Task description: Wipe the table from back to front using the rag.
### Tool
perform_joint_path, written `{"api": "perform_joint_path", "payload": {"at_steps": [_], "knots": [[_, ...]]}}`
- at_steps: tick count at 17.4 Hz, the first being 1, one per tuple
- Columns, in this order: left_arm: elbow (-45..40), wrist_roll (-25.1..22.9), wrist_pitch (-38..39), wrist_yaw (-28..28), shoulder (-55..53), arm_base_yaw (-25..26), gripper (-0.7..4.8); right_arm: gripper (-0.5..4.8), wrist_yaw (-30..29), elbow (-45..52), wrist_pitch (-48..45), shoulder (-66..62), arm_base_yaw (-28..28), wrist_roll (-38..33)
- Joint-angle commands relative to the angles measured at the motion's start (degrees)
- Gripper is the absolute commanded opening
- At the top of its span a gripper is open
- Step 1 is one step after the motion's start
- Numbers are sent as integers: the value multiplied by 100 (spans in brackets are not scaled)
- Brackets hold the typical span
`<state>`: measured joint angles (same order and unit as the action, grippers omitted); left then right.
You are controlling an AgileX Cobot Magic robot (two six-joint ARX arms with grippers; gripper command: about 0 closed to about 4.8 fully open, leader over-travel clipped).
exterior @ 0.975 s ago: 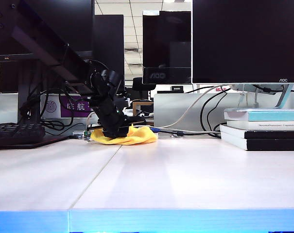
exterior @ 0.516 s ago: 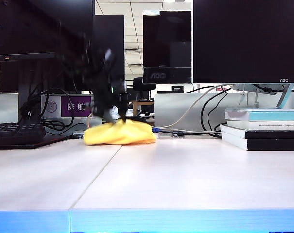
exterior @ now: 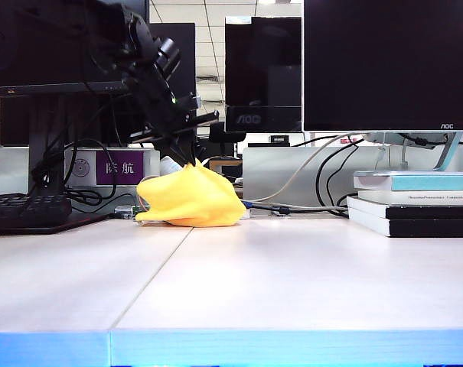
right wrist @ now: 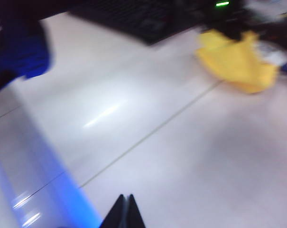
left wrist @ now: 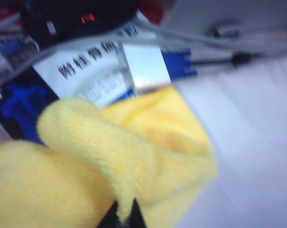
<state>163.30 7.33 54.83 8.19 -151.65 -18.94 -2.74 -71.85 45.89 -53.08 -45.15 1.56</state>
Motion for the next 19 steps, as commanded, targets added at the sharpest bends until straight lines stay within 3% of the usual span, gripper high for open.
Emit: {"api": "perform_joint_path", "payload": {"at_steps": [1,3,4,5,6,9,11,12,13,14,18,19], "knots": [[52,9,295,262,278,0,-3,-5,407,-22,-369,15,7,39],[52,9,345,404,374,0,73,-5,417,-22,-496,15,28,42],[52,22,396,632,455,0,215,-5,415,-22,-546,13,33,42],[52,22,448,693,494,0,256,-5,413,-22,-568,13,33,42],[52,15,535,706,538,-28,262,-5,415,-22,-586,13,33,42],[52,-85,673,715,564,-101,263,-5,413,-22,-584,13,33,42],[52,-417,721,706,564,-205,273,-5,413,-22,-581,13,33,42],[52,-616,743,706,564,-280,239,-5,413,-22,-579,15,31,42],[52,-656,763,726,566,-321,136,-5,413,-22,-577,15,28,42],[50,-671,778,756,570,-363,-8,-5,413,-22,-581,15,28,42],[50,-691,769,741,592,-540,5,-5,415,-22,-579,17,28,42],[50,-691,763,741,608,-544,60,-5,415,-22,-579,17,28,42]]}}
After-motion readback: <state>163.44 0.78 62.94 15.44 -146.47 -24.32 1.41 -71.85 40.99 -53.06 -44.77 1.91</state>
